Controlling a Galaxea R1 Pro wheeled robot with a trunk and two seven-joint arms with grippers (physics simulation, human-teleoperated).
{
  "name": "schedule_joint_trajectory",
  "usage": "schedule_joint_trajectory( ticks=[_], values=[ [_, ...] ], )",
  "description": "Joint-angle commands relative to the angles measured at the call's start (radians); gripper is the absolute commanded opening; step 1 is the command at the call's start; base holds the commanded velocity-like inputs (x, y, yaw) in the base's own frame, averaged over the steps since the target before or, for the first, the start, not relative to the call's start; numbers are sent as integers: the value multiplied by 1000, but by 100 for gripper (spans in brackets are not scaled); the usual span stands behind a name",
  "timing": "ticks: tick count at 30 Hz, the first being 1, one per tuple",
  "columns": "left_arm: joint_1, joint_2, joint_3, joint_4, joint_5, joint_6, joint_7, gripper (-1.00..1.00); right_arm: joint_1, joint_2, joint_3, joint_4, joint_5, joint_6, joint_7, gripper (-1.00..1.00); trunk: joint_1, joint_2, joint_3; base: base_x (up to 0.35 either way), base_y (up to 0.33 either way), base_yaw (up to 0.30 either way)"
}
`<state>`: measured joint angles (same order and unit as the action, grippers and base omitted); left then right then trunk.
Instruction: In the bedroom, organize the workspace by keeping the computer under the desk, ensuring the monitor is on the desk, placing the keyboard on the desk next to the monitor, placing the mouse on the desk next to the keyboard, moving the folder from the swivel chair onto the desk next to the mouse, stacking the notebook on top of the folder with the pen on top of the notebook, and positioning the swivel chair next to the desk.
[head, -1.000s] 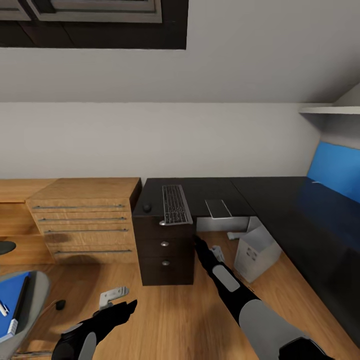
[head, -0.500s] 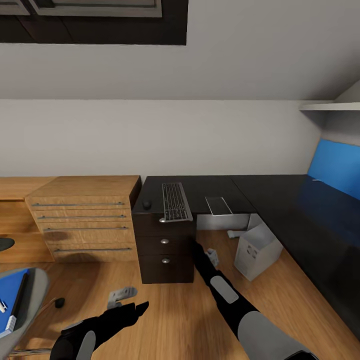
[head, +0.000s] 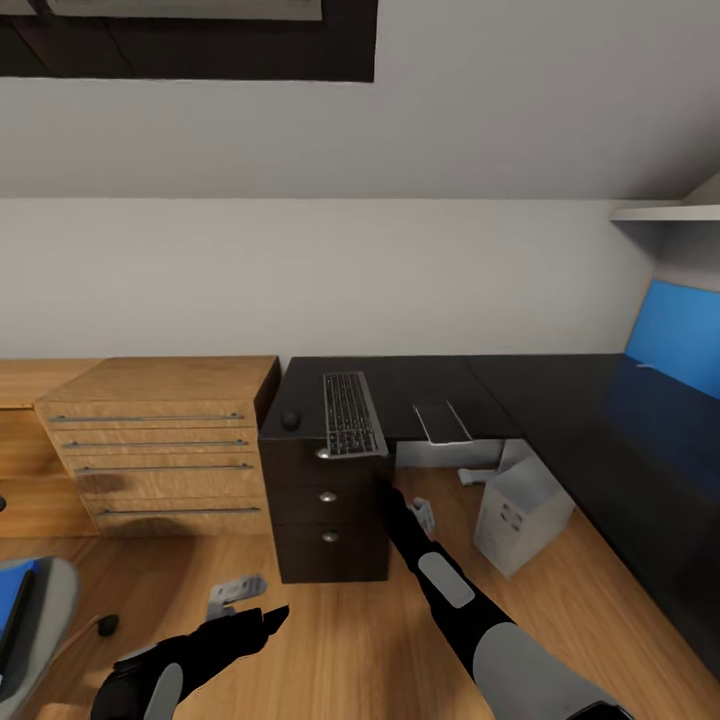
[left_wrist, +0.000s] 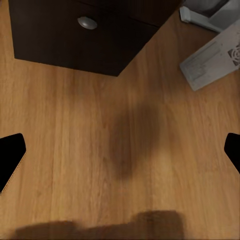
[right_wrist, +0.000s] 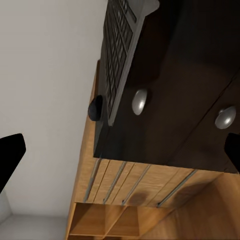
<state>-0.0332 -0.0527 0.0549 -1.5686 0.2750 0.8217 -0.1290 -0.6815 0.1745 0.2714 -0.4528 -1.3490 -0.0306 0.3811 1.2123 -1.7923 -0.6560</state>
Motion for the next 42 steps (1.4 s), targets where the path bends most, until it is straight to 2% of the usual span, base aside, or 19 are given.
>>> schedule_joint_trajectory(
  ticks=[1, 42],
  values=[
    [-1, -1, 3, -1, -4, 6, -8, 100, -1, 0, 4, 2, -9, -3, 4, 100, 0, 0, -1, 259, 57, 0],
    [-1, 0, 10, 0, -5, 4, -5, 100, -1, 0, 5, 5, -9, -3, -14, 100, 0, 0, -1, 103, 12, 0]
  ],
)
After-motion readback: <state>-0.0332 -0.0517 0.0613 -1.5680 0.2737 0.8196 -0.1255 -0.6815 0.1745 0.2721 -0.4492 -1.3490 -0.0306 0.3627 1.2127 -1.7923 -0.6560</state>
